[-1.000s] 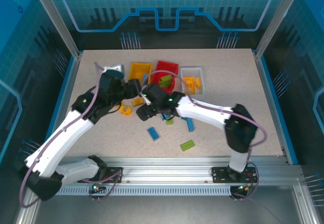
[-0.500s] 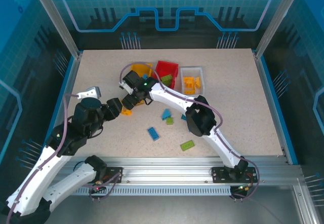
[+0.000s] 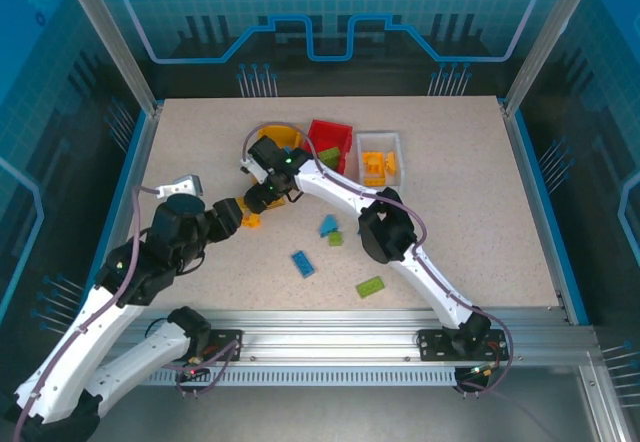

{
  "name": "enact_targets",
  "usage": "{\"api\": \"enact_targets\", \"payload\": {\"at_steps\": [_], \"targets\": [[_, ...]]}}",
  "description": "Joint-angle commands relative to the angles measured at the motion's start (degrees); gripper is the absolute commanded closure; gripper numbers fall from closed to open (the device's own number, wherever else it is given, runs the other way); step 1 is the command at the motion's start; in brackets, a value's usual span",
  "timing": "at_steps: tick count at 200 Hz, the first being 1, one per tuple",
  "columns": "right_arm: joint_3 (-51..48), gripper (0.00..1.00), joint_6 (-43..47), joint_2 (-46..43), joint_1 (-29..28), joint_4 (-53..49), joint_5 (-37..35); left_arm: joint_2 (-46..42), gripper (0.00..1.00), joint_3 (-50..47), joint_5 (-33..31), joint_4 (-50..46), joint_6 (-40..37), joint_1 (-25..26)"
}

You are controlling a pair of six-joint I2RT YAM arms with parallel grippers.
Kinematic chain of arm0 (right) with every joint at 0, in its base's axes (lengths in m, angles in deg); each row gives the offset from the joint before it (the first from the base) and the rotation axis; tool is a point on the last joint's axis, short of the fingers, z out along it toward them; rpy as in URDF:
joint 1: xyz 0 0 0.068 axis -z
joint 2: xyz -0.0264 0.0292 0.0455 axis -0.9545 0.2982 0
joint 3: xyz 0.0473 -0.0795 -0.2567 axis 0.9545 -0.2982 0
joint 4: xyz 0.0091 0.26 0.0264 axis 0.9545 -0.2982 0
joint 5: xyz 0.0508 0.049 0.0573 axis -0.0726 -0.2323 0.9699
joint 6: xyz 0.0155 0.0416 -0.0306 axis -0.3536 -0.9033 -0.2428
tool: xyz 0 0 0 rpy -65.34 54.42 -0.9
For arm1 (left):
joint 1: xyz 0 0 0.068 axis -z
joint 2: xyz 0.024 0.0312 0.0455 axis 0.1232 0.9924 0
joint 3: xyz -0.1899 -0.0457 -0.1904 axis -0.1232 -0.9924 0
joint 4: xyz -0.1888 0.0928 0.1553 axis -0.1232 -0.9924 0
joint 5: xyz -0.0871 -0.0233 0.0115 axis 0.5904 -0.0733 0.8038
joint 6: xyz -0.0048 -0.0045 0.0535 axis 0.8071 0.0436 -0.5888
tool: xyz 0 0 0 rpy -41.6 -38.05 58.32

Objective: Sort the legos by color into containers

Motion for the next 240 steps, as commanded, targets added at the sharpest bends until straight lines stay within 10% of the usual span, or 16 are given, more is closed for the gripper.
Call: {"api": "enact_targets", "payload": {"at_steps": [1, 147, 240], "targets": [[1.4, 0.2, -1.7, 1.9, 0.3, -0.8, 2.6, 0.7, 0.31, -0.6, -0.2, 0.5, 0.2, 0.0], [-30.3, 0.34, -4.3, -15.9, -2.2, 11.9, -3.8, 1.2, 0.31, -2.4, 4.7, 2.1, 0.2, 0.0], [-13.5, 0.34, -2.2, -4.1, -4.5, 3.9, -16.5, -4.3, 0.3, -4.0, 3.6, -8.3, 6.1, 0.0]]}}
